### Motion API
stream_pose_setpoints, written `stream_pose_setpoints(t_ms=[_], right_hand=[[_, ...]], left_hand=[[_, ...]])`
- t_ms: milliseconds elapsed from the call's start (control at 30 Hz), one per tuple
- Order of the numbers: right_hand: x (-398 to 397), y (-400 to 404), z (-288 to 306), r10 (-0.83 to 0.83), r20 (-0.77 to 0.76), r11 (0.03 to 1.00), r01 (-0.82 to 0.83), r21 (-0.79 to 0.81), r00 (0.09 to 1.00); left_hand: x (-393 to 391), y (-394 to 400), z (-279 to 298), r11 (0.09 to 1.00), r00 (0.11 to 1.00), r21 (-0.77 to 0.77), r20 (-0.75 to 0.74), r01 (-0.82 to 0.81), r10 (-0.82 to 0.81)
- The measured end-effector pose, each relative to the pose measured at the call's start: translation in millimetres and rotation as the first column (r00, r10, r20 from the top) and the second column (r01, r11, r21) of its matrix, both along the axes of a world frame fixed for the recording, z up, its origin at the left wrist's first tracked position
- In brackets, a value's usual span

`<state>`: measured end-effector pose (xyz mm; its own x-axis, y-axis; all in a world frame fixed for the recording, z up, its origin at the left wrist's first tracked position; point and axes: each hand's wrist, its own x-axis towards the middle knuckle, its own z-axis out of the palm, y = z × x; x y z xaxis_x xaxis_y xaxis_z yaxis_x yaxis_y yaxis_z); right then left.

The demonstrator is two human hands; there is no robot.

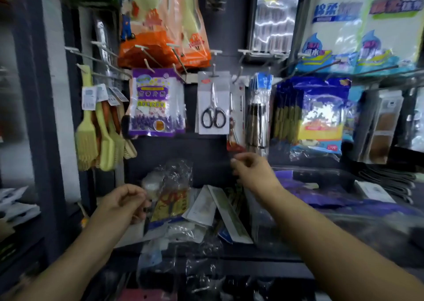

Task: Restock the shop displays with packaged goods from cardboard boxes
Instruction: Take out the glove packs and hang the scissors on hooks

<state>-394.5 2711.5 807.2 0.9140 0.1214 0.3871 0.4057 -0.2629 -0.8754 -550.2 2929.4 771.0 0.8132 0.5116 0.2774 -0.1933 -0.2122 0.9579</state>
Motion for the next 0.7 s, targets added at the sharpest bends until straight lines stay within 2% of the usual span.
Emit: stream_pose_setpoints(t_ms=[67,167,267,367,533,633,700], right_hand=[[-37.2,-40.9,-19.0,0.016,0.084,0.999,-0.019,0.036,0.996],[-90.3,-110.7,-56.2,-0.037,0.092,0.998,0.032,0.056,0.995],[-126.0,-177.9,-113.7,-0.18,-0.021,0.984,0.18,-0.003,0.983],[-159.1,-236.3,-174.9,-0.34,-0.168,0.94,0.333,-0.07,0.925],[-214.1,-332.0,-265.1,-0.578,-0.334,0.816,0.52,-0.253,0.745],[-240.6,-383.4,-299.7,-0.648,-0.417,0.761,0.558,-0.33,0.637],[-251.5,-414.4,-314.5,-0.673,-0.469,0.737,0.573,-0.358,0.572]], left_hand=[[-7.1,-15.1,-10.6,0.999,0.999,0.03,0.027,0.024,-0.025],[-18.5,-53.6,-32.1,0.996,0.996,0.066,0.056,0.064,-0.067],[-23.6,-109.5,-63.8,0.988,0.989,0.046,0.013,0.148,-0.148],[-22.3,-174.5,-105.3,0.951,0.946,-0.013,-0.097,0.31,-0.31],[-22.9,-287.2,-185.1,0.815,0.756,-0.09,-0.328,0.572,-0.567],[-25.5,-345.1,-228.3,0.727,0.587,-0.159,-0.487,0.668,-0.646],[-26.8,-377.8,-250.0,0.695,0.512,-0.19,-0.549,0.694,-0.661]])
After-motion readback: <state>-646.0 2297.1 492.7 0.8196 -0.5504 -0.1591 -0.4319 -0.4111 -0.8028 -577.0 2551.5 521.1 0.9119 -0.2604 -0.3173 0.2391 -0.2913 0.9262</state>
